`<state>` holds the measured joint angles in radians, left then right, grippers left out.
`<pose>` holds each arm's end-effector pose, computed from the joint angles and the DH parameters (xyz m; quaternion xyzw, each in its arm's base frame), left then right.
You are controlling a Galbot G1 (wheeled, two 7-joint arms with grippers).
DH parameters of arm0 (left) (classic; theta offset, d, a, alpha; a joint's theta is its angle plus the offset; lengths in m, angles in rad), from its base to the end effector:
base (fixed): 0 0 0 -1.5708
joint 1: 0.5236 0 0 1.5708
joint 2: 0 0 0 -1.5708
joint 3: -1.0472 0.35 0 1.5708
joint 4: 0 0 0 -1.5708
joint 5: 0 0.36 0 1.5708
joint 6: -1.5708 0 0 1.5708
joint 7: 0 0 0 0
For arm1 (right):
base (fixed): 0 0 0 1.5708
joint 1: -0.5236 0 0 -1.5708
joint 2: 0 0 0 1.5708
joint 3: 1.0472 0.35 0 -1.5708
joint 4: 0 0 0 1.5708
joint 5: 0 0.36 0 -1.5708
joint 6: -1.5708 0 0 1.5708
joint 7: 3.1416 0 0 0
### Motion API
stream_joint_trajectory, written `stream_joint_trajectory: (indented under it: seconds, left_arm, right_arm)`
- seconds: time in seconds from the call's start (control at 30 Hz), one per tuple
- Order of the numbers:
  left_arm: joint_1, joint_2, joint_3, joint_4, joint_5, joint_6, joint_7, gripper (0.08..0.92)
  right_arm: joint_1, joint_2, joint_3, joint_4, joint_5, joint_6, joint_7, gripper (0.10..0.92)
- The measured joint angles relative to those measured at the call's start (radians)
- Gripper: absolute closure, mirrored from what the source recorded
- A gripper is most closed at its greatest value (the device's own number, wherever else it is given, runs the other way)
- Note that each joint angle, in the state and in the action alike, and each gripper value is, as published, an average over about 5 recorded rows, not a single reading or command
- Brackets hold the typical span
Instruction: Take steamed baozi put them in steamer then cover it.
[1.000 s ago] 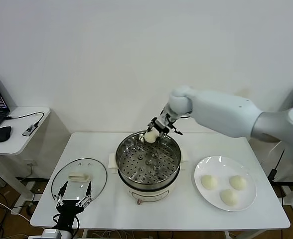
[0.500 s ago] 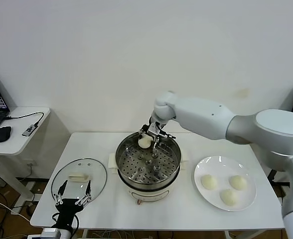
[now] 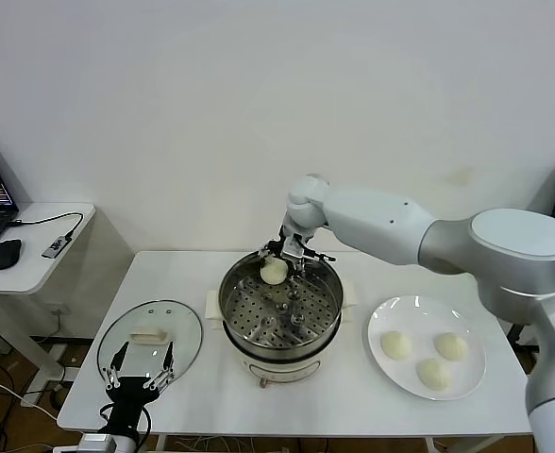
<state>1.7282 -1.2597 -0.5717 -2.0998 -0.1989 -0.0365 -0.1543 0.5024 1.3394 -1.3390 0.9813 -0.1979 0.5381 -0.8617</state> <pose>0.1432 0.0657 -0.3164 0.0150 -0.9973 -0.0457 0.0562 0.5992 0.1528 -0.0988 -0.6281 0.1698 -0.7587 0.0317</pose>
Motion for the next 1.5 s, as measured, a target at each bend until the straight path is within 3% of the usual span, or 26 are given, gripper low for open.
stream_joint_trajectory:
  seconds: [0.3,0.7,1.17,1.5]
  left_arm:
    - [0.017,0.002,0.0,-0.028,0.004,0.006,0.0,0.177]
    - [0.025,-0.011,0.009,-0.06,-0.007,0.012,-0.002,0.177]
    - [0.038,-0.006,0.021,-0.066,-0.002,0.018,-0.003,0.177]
    - [0.034,-0.015,0.028,-0.065,0.009,0.03,-0.008,0.177]
  right_arm:
    - [0.114,-0.1,-0.044,0.159,0.175,-0.124,-0.06,0.203]
    - [0.216,-0.343,-0.073,0.377,0.328,-0.349,-0.123,0.203]
    - [0.18,-0.719,-0.06,0.598,0.345,-0.661,-0.105,0.203]
    - [0.011,-0.845,0.025,0.625,0.309,-0.762,-0.084,0.203]
